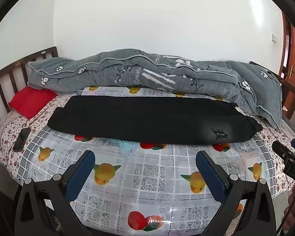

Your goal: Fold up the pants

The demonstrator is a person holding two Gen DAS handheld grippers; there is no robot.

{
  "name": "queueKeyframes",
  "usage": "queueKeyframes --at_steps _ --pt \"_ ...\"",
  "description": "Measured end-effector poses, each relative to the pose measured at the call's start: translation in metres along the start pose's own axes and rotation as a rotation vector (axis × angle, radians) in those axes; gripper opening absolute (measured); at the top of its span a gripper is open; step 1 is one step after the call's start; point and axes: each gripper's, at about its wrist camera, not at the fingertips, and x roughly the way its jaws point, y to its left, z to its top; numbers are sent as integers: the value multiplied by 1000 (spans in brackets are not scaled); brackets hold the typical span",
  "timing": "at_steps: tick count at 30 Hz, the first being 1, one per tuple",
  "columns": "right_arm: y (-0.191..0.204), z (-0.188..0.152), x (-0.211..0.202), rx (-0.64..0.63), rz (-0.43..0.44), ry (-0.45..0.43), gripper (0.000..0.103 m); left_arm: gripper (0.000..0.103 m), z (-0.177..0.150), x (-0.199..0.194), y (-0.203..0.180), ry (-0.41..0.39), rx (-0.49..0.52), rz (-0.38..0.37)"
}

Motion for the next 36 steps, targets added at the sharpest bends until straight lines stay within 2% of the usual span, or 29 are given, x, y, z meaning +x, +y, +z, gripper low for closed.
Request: queueKeyframes --at_steps 36 --pt "-1 -3 -17 14 9 -39 103 103 -5 -6 -4 7 14 -17"
